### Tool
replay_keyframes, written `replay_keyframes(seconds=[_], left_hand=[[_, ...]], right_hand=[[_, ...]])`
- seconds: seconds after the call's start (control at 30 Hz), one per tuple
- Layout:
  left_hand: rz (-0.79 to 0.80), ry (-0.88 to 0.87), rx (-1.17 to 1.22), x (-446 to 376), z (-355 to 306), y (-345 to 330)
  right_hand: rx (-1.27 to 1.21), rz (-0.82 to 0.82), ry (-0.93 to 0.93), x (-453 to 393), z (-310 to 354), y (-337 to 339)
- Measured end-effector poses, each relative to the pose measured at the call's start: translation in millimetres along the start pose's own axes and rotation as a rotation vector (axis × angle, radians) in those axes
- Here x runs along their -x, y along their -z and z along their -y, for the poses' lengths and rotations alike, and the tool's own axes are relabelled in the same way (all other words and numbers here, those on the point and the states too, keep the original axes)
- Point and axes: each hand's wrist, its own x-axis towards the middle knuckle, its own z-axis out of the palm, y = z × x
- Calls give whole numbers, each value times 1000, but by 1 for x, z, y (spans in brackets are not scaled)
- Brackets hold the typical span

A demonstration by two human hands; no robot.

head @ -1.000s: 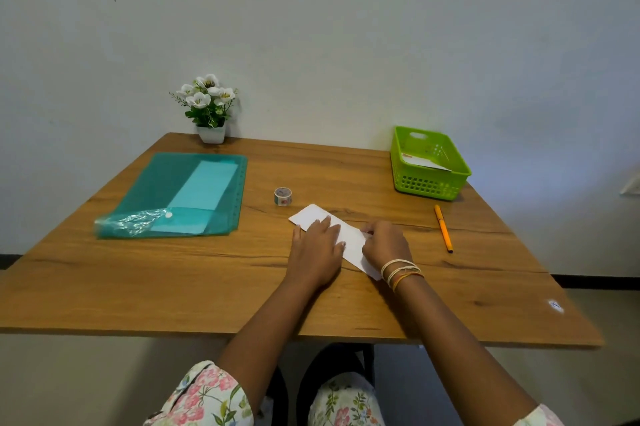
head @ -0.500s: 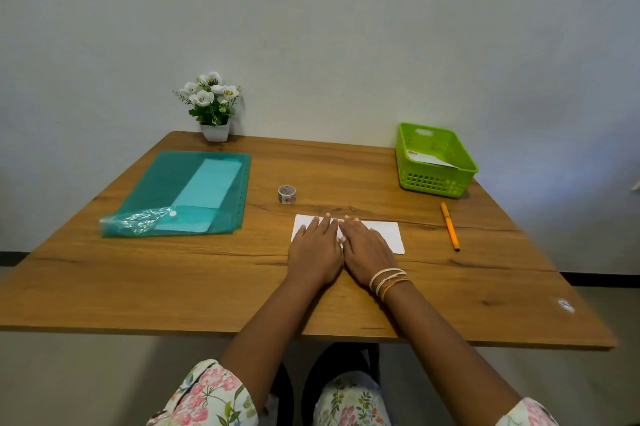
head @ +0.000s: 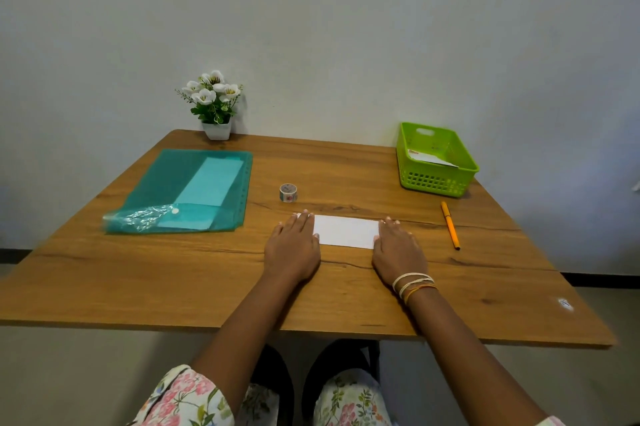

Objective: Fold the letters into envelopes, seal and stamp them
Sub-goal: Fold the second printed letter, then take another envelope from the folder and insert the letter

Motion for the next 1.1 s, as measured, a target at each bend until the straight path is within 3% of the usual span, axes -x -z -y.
replay_keyframes(seconds=[0.17,0.47,0.67,0.9,1.1], left_hand=[[-12,-2,-3,2,0,1],[-46,20,35,3,-1,3],[-42,11,46,4,-1,4],[-196,60,128,9,2,11],[-314,201,-16,10,43,29]], right_hand=[[-116,17,287,11,18,-2],[-23,23,43,-9,30,-8],[-5,54,-21,-27,29,-6],[-15,-128,93,-15,42,-8],[-158,-182,268,-3,80,-15]])
